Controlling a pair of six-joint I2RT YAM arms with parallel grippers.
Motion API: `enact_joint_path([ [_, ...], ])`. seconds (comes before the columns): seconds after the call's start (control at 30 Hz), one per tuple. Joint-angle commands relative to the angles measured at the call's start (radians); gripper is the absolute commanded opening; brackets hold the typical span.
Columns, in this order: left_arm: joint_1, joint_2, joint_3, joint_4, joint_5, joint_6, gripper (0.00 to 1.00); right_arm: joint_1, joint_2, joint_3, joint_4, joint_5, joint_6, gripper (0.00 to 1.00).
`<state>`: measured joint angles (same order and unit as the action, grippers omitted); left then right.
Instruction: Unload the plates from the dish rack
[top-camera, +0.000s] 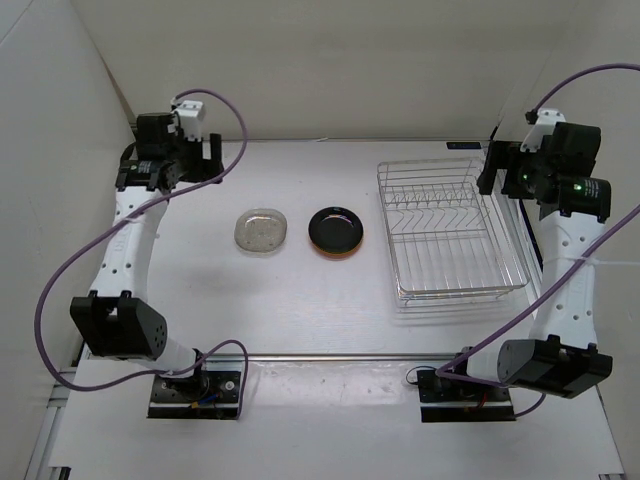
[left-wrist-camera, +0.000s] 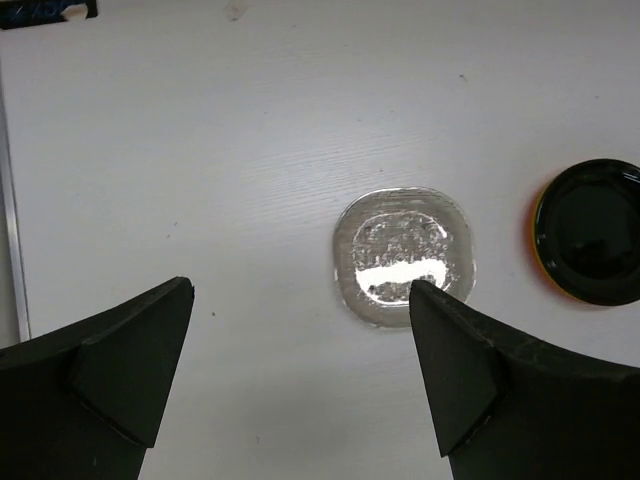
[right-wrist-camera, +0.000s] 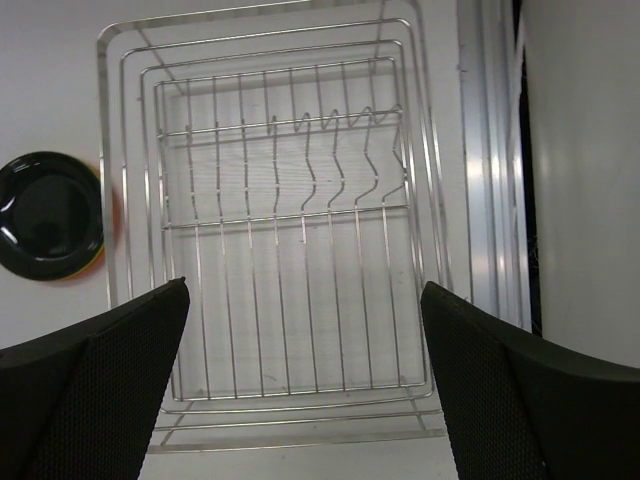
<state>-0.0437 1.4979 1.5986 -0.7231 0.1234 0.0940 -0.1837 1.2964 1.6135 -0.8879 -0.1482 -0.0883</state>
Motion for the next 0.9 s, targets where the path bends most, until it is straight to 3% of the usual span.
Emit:
enact_joint_path([
  [0.0,0.085,-0.083,-0.014,-0.064,0.074,0.006,1.00,-0.045,-0.013,0.031,0.026,0.039,-0.013,1.00],
  [0.37,0.395,-0.174,-0.098,-0.082,0.234,0.027,1.00,-0.181,-0.003,-0.079,0.079,0.059,-0.070,1.00],
  [0.87,0.475,-0.156,-0.141,-0.061,0.321,-0.004,1.00,-0.204,-0.013,-0.099,0.098,0.039,-0.079,1.00],
])
